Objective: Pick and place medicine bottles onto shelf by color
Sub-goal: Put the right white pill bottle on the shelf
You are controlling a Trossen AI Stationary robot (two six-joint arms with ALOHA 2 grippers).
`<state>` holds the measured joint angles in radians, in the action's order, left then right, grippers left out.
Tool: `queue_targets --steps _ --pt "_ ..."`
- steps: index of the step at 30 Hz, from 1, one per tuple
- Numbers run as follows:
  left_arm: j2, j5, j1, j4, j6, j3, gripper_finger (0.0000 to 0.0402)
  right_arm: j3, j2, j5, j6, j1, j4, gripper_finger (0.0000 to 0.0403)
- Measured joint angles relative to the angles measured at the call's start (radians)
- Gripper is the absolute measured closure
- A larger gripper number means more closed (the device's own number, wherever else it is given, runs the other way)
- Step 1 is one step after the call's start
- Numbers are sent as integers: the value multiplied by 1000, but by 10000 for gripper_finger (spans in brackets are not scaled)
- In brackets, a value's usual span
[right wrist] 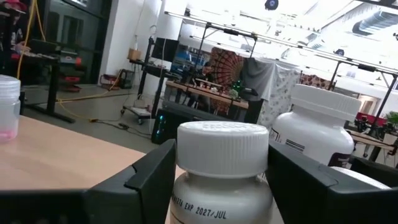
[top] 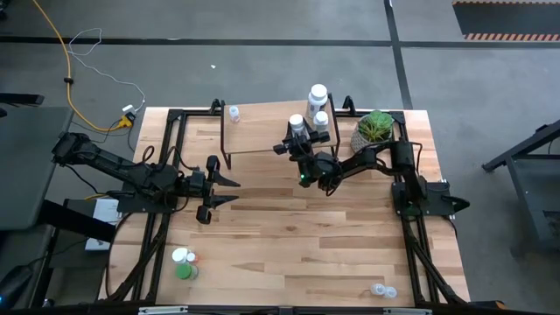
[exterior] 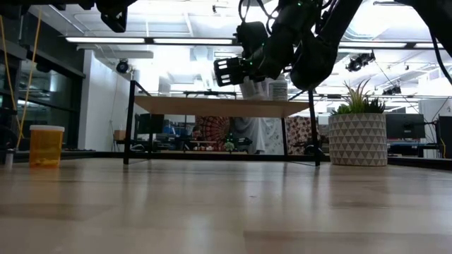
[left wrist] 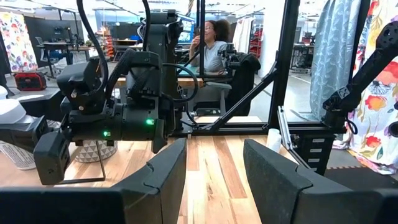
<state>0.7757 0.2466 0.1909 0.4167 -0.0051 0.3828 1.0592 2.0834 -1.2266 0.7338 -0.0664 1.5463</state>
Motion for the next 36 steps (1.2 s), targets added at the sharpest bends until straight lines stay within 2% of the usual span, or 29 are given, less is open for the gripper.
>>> queue_targets --steps 7,13,24,36 --pt "0 0 0 0 0 0 253 0 0 5 -4 0 6 180" --pt "0 0 0 0 0 0 253 0 0 3 -78 0 6 180" --pt "0 0 0 0 0 0 253 0 0 -11 -80 0 7 178" --pt "0 0 0 0 0 0 253 0 2 -31 -80 1 7 98"
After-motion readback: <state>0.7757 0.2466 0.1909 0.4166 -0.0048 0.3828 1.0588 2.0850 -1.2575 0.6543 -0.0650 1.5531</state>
